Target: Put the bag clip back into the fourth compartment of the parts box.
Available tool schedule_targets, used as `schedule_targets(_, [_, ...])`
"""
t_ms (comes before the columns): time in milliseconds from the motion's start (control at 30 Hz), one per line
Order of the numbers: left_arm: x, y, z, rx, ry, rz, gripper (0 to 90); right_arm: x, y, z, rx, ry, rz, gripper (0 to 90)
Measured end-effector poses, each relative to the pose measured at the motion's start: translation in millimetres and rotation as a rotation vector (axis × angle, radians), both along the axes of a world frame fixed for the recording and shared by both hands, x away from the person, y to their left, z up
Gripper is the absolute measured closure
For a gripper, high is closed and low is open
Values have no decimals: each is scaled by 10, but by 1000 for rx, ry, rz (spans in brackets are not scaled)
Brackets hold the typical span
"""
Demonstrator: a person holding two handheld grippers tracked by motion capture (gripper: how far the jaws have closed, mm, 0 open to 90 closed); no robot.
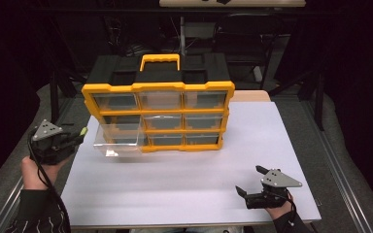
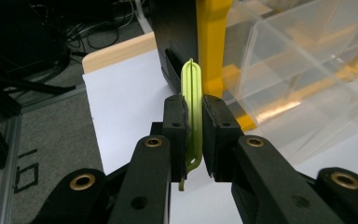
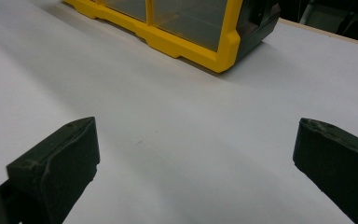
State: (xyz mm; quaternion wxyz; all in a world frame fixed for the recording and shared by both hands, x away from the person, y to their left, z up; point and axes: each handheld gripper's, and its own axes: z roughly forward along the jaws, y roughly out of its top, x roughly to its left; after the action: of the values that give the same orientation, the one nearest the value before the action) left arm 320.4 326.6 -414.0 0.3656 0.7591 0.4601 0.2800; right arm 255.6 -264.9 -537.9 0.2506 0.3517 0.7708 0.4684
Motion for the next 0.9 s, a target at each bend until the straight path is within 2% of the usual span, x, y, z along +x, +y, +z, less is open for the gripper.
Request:
schedule_targets(67, [2, -11, 42, 4, -7, -5, 808, -4, -8, 7, 5, -11, -2, 0])
schedule_targets(900, [-51, -220, 394, 24, -68, -63, 808, 0, -11, 5, 4, -4, -1, 0])
